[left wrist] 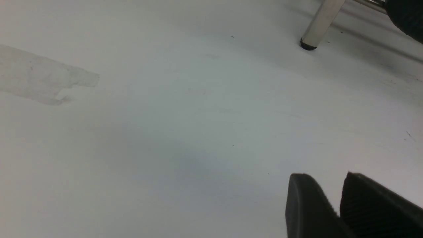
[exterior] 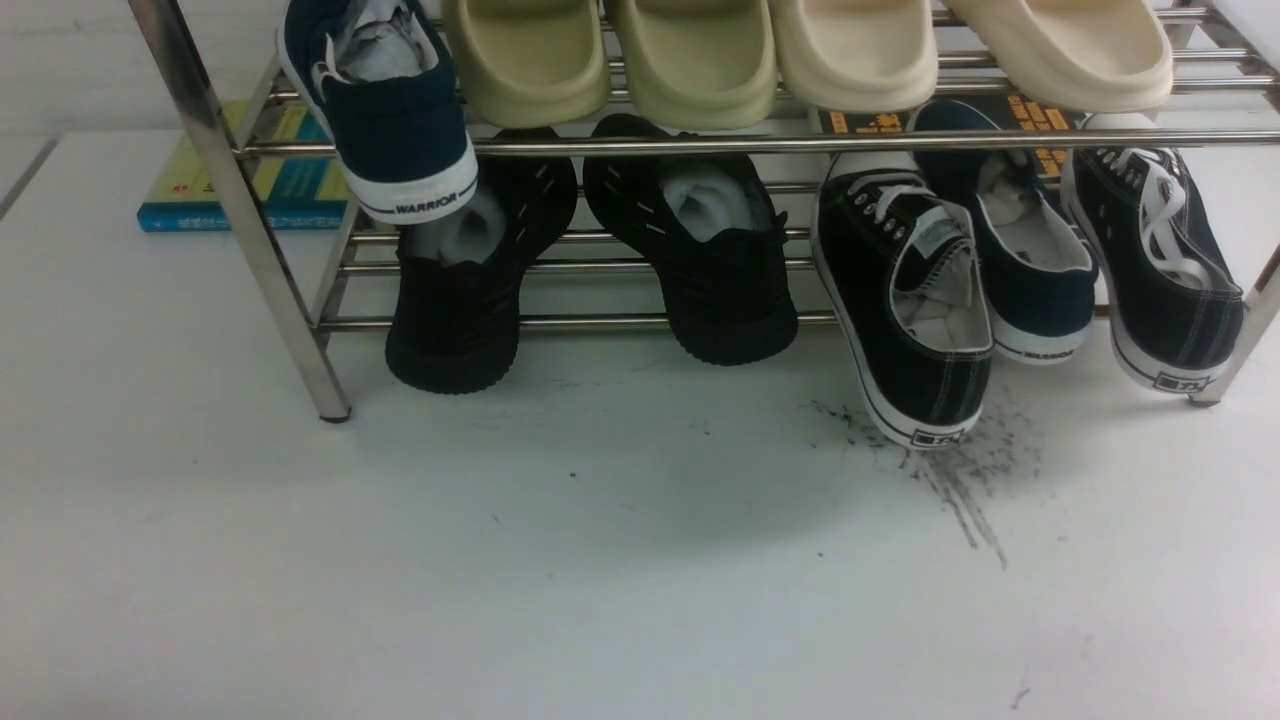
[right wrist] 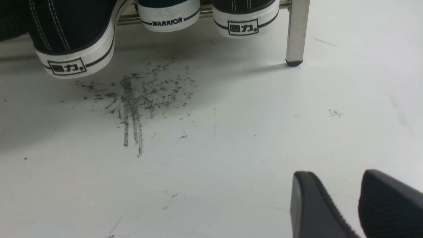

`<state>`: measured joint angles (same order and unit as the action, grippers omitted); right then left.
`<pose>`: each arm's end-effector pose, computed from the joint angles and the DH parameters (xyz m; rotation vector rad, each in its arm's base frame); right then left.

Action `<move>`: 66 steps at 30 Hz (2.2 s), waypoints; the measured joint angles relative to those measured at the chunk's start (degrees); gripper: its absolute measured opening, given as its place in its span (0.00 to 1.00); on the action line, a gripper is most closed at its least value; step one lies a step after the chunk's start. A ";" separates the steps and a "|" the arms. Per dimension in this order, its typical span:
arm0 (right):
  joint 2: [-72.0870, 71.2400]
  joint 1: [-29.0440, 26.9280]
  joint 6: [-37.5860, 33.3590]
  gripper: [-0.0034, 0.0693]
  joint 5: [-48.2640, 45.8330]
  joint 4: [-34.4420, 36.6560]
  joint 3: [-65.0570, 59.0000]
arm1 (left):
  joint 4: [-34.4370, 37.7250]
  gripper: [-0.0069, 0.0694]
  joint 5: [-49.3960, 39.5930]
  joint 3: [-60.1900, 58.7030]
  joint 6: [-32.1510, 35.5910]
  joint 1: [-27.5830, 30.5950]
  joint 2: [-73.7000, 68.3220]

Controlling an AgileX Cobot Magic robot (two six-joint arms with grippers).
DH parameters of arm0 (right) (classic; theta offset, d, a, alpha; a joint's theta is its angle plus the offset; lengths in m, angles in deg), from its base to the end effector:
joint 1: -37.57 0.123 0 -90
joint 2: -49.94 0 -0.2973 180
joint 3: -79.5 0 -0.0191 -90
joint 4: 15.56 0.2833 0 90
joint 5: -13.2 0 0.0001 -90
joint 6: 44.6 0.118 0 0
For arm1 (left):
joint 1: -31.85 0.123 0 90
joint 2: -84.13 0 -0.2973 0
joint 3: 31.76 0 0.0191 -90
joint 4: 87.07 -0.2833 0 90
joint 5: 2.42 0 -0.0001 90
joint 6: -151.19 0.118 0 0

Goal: Take the shoes off the shelf with your hand on the white table.

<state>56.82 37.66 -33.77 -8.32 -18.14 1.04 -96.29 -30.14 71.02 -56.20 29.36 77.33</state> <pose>0.0986 -0.0018 0.1664 0.1471 1.8598 0.0875 0.0943 0.0047 0.1636 -0.3322 1.9194 -0.1786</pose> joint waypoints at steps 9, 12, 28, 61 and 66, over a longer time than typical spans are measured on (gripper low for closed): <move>0.00 0.00 0.00 0.37 0.00 0.00 0.00 | 0.00 0.35 0.00 0.00 0.00 0.00 0.00; 0.00 0.00 0.00 0.37 0.00 0.00 0.00 | 0.00 0.35 0.00 0.00 0.00 0.00 0.00; 0.00 0.00 13.73 0.37 2.24 25.07 -0.42 | 0.00 0.35 0.00 0.00 0.00 0.00 0.00; 58.80 0.00 1.88 0.06 -25.90 3.85 50.88 | 0.00 0.35 0.00 0.00 0.00 0.00 0.00; 68.85 2.88 -2.42 0.16 -22.40 4.10 57.97 | 0.00 0.35 0.00 0.00 0.00 0.00 0.00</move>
<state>125.67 40.54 -36.19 -30.73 -14.04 59.01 -96.29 -30.14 71.02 -56.20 29.36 77.33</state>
